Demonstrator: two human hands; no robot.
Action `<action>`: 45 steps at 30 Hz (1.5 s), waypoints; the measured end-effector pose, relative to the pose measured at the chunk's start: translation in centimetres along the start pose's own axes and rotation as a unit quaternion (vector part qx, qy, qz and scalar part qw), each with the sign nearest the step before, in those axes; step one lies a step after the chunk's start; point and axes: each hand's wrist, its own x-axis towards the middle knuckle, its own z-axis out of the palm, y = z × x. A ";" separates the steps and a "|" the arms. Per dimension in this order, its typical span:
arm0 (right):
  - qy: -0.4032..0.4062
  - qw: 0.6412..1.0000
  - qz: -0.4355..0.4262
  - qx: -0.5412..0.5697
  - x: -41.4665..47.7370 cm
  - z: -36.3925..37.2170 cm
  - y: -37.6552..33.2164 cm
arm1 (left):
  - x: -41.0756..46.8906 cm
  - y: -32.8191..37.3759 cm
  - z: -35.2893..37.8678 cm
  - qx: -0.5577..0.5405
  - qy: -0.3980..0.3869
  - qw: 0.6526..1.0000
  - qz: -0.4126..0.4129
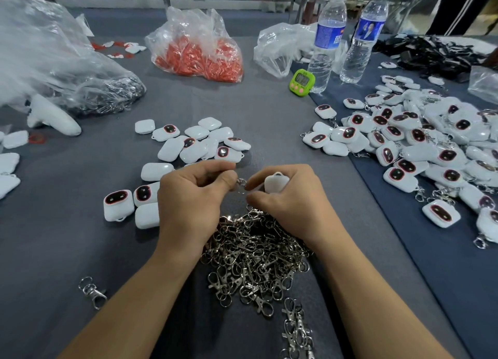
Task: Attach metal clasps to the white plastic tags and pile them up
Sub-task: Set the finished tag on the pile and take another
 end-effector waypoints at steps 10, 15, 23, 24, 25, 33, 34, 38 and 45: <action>-0.155 0.980 -0.031 -0.119 -0.5 -0.7 -0.7 | 0.2 -0.2 -0.5 0.053 0.023 0.998 0.041; -0.018 0.999 0.000 0.044 0.0 -0.7 0.0 | 0.0 0.1 -0.2 0.054 -0.001 0.998 0.028; -0.039 0.990 0.013 0.133 0.1 0.8 -0.4 | -0.6 0.6 0.0 0.066 -0.080 0.991 0.089; -0.038 0.989 0.014 0.139 0.1 0.9 -0.3 | -0.6 0.6 0.0 0.075 -0.088 0.989 0.098; -0.037 0.989 0.017 0.145 0.1 0.9 -0.3 | -0.7 0.6 -0.1 0.086 -0.092 0.987 0.105; 0.011 0.987 0.027 0.157 0.3 1.1 0.0 | -0.7 0.5 0.0 0.156 -0.059 0.983 0.077; 0.017 0.988 0.026 0.152 0.3 1.1 0.0 | -0.8 0.5 0.0 0.172 -0.050 0.981 0.075; 0.055 0.997 -0.001 0.050 0.2 1.4 0.4 | -1.0 0.7 0.0 0.278 -0.019 0.956 0.093; 0.080 0.995 0.018 0.050 0.4 0.9 0.4 | -0.6 0.4 -0.3 0.211 -0.078 0.968 0.109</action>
